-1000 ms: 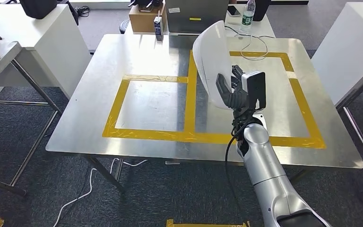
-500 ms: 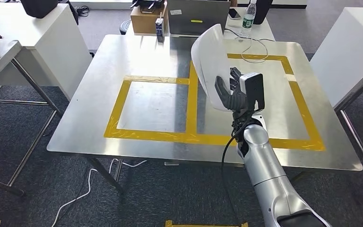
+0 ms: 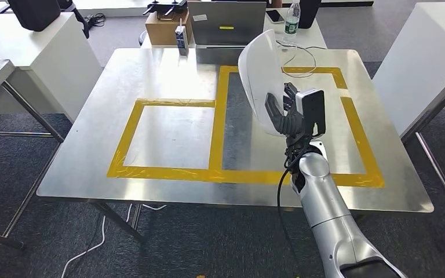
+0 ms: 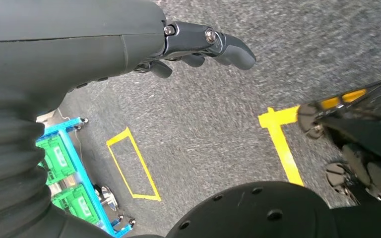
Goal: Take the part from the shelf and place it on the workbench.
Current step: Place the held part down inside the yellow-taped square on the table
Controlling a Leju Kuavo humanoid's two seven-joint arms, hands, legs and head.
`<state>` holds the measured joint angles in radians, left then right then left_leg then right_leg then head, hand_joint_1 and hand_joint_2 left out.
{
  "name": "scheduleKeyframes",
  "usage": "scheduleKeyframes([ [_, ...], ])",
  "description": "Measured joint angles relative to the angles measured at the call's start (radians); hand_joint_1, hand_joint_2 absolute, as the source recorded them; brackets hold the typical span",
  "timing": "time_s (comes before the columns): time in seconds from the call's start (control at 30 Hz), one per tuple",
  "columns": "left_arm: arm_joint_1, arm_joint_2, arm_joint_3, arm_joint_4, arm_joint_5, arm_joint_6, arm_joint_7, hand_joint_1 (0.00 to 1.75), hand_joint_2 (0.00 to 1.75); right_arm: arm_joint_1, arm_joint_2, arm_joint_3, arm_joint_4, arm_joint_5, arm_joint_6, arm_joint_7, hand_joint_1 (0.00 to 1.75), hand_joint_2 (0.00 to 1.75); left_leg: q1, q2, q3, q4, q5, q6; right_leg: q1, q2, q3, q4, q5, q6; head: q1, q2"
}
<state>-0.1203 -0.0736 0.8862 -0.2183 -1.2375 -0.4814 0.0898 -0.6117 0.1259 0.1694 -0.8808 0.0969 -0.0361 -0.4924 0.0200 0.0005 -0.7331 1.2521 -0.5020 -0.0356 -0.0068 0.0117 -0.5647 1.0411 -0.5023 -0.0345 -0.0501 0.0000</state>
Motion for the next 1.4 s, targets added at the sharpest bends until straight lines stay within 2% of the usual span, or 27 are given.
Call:
scheduleKeyframes([
  [0.03,0.000,0.000,0.000,0.000,-0.001,0.000,0.000,0.00,1.75,0.000,0.000,0.000,0.000,0.000,0.000,0.000,1.75,1.75,-0.006,-0.001,0.029,-0.071,0.039,0.012,0.002,0.000,0.008,0.000,-0.007,0.000,0.000,0.000],
  [0.07,0.000,0.001,0.000,0.000,-0.001,0.000,0.000,0.00,1.75,-0.002,0.000,0.000,0.000,0.000,0.000,0.000,1.75,1.75,-0.012,-0.001,0.059,-0.136,0.064,0.022,0.004,0.001,0.014,0.000,-0.014,0.003,0.000,0.000],
  [0.1,-0.001,0.001,0.000,0.000,-0.001,0.000,0.000,0.00,1.75,-0.003,0.000,0.000,0.000,0.000,0.000,0.000,1.75,1.75,-0.017,-0.002,0.080,-0.181,0.076,0.029,0.005,0.002,0.018,-0.002,-0.018,0.007,0.000,0.000],
  [0.2,-0.001,0.001,0.000,0.000,-0.002,0.000,-0.001,0.00,1.75,-0.001,0.000,0.000,0.000,0.001,0.000,0.000,1.75,1.75,-0.021,-0.005,0.102,-0.217,0.068,0.040,0.005,0.003,0.023,-0.001,-0.017,0.023,0.000,0.000],
  [0.27,-0.001,-0.001,0.000,0.000,-0.004,0.000,-0.001,0.00,1.75,-0.003,0.000,0.001,0.001,0.012,-0.010,0.001,1.75,1.75,-0.017,-0.006,0.117,-0.228,0.063,0.050,0.004,-0.001,0.011,0.031,-0.025,0.034,0.000,0.000],
  [0.33,-0.002,-0.002,-0.001,0.000,-0.006,0.000,-0.002,0.00,1.75,-0.009,0.000,0.003,0.003,0.034,-0.031,0.004,1.75,1.75,-0.015,-0.005,0.130,-0.233,0.057,0.058,0.001,-0.004,-0.044,0.127,-0.062,0.044,0.001,0.000],
  [0.4,-0.003,-0.002,-0.003,0.000,-0.007,0.000,-0.002,0.00,1.75,-0.011,-0.001,0.006,0.010,0.049,-0.049,0.007,1.75,1.75,-0.014,-0.005,0.138,-0.232,0.048,0.061,-0.002,-0.005,-0.125,0.244,-0.102,0.052,0.001,0.000],
  [0.43,-0.002,-0.003,-0.004,0.000,-0.008,0.000,-0.001,0.00,1.75,-0.010,-0.002,0.008,0.015,0.053,-0.054,0.009,1.75,1.75,-0.014,-0.006,0.143,-0.231,0.042,0.060,-0.003,-0.006,-0.152,0.270,-0.100,0.054,0.001,0.000],
  [0.47,-0.001,-0.004,-0.005,0.000,-0.008,0.000,-0.001,0.00,1.75,-0.009,-0.004,0.009,0.019,0.055,-0.057,0.009,1.75,1.75,-0.014,-0.006,0.150,-0.230,0.036,0.059,-0.004,-0.006,-0.163,0.261,-0.078,0.056,0.001,0.000],
  [0.5,-0.001,-0.005,-0.006,0.000,-0.008,0.000,-0.001,0.00,1.75,-0.011,-0.005,0.010,0.022,0.060,-0.062,0.010,1.75,1.75,-0.014,-0.007,0.157,-0.228,0.028,0.057,-0.005,-0.007,-0.154,0.214,-0.037,0.056,0.001,0.000],
  [0.53,0.000,-0.006,-0.006,0.000,-0.009,0.000,-0.001,0.00,1.75,-0.015,-0.006,0.010,0.027,0.071,-0.073,0.016,1.75,1.75,-0.013,-0.007,0.166,-0.226,0.021,0.053,-0.006,-0.008,-0.133,0.142,0.014,0.054,0.001,0.000],
  [0.57,-0.001,-0.007,-0.007,0.000,-0.010,0.000,-0.001,0.00,1.75,-0.023,-0.007,0.013,0.038,0.092,-0.094,0.026,1.75,1.75,-0.014,-0.007,0.173,-0.225,0.013,0.048,-0.004,-0.010,-0.111,0.077,0.045,0.051,0.001,0.000],
  [0.6,-0.003,-0.007,-0.008,0.000,-0.012,0.000,0.000,0.00,1.75,-0.035,-0.008,0.018,0.056,0.126,-0.123,0.044,1.75,1.75,-0.015,-0.007,0.177,-0.224,0.007,0.043,-0.001,-0.011,-0.093,0.029,0.059,0.046,0.001,0.000],
  [0.63,-0.005,-0.007,-0.010,0.000,-0.015,0.000,0.001,0.00,1.75,-0.050,-0.009,0.025,0.081,0.169,-0.162,0.067,1.75,1.75,-0.016,-0.005,0.179,-0.225,0.002,0.036,0.002,-0.012,-0.083,0.002,0.064,0.039,0.001,0.000],
  [0.67,-0.007,-0.007,-0.013,0.000,-0.017,0.000,0.002,0.00,1.75,-0.067,-0.010,0.035,0.111,0.216,-0.201,0.091,1.75,1.75,-0.017,-0.005,0.180,-0.223,0.002,0.029,0.004,-0.012,-0.079,-0.004,0.056,0.031,0.001,0.000],
  [0.77,-0.011,-0.007,-0.020,-0.001,-0.025,0.000,0.005,0.00,1.75,-0.119,-0.015,0.062,0.199,0.325,-0.285,0.144,1.75,1.75,-0.016,-0.004,0.181,-0.195,-0.003,0.012,-0.001,-0.009,-0.056,-0.015,0.061,0.009,0.000,0.000],
  [0.83,-0.016,-0.007,-0.023,-0.001,-0.028,0.000,0.007,0.00,1.75,-0.156,-0.016,0.080,0.255,0.364,-0.299,0.166,1.75,1.75,-0.013,-0.004,0.137,-0.113,-0.034,0.004,-0.003,-0.008,-0.041,-0.018,0.056,-0.002,-0.001,0.000],
  [0.9,-0.020,-0.008,-0.024,-0.001,-0.028,0.000,0.010,0.00,1.75,-0.183,-0.016,0.091,0.308,0.384,-0.299,0.179,1.75,1.75,-0.012,-0.004,0.060,0.005,-0.077,0.000,-0.002,-0.008,-0.033,-0.018,0.048,-0.007,-0.003,0.000],
  [0.93,-0.020,-0.008,-0.025,-0.001,-0.028,0.000,0.013,0.00,1.75,-0.189,-0.016,0.094,0.330,0.389,-0.299,0.181,1.75,1.75,-0.011,-0.004,0.030,0.040,-0.085,0.000,-0.002,-0.007,-0.028,-0.018,0.044,-0.007,-0.003,0.000],
  [0.97,-0.019,-0.008,-0.026,0.000,-0.028,0.000,0.016,0.00,1.75,-0.193,-0.016,0.095,0.349,0.393,-0.298,0.182,1.75,1.75,-0.010,-0.004,0.014,0.043,-0.074,0.000,-0.002,-0.007,-0.022,-0.017,0.038,-0.006,-0.003,0.000],
  [1.0,-0.018,-0.007,-0.027,0.000,-0.029,0.000,0.019,0.00,1.75,-0.196,-0.016,0.095,0.365,0.396,-0.297,0.183,1.75,1.75,-0.010,-0.004,0.018,0.008,-0.039,0.000,-0.002,-0.007,-0.014,-0.016,0.032,-0.004,-0.003,0.000],
  [1.07,-0.016,-0.007,-0.028,0.000,-0.030,0.000,0.022,0.00,1.75,-0.205,-0.016,0.096,0.391,0.400,-0.294,0.185,1.75,1.75,-0.008,-0.003,0.054,-0.120,0.051,0.000,-0.004,-0.006,0.002,-0.014,0.017,0.003,-0.003,0.000],
  [1.1,-0.017,-0.007,-0.029,0.001,-0.030,0.000,0.022,0.00,1.75,-0.211,-0.016,0.096,0.402,0.401,-0.292,0.186,1.75,1.75,-0.010,-0.003,0.070,-0.176,0.071,0.002,-0.003,-0.006,0.005,-0.012,0.011,0.008,-0.003,0.000],
  [1.13,-0.017,-0.007,-0.030,0.001,-0.030,0.000,0.022,0.00,1.75,-0.216,-0.016,0.096,0.412,0.402,-0.290,0.188,1.75,1.75,-0.012,-0.003,0.079,-0.208,0.082,0.007,-0.003,-0.007,0.006,-0.011,0.007,0.013,-0.003,0.000],
  [1.17,-0.017,-0.008,-0.030,0.002,-0.031,0.000,0.022,0.00,1.75,-0.219,-0.017,0.096,0.420,0.402,-0.289,0.191,1.75,1.75,-0.012,-0.003,0.081,-0.216,0.078,0.011,0.000,-0.007,0.005,-0.009,0.003,0.017,-0.003,0.000],
  [1.3,-0.018,-0.011,-0.031,0.002,-0.034,0.000,0.022,0.00,1.75,-0.227,-0.019,0.096,0.445,0.402,-0.285,0.198,1.75,1.75,-0.012,-0.007,0.086,-0.219,0.087,0.019,0.003,-0.008,0.008,-0.014,0.002,0.000,-0.002,0.000],
  [1.4,-0.019,-0.011,-0.031,0.002,-0.037,0.000,0.023,0.00,1.75,-0.232,-0.019,0.097,0.460,0.404,-0.280,0.198,1.75,1.75,-0.013,-0.008,0.087,-0.219,0.082,0.026,0.003,-0.010,0.014,-0.025,0.001,0.000,-0.002,0.000],
])
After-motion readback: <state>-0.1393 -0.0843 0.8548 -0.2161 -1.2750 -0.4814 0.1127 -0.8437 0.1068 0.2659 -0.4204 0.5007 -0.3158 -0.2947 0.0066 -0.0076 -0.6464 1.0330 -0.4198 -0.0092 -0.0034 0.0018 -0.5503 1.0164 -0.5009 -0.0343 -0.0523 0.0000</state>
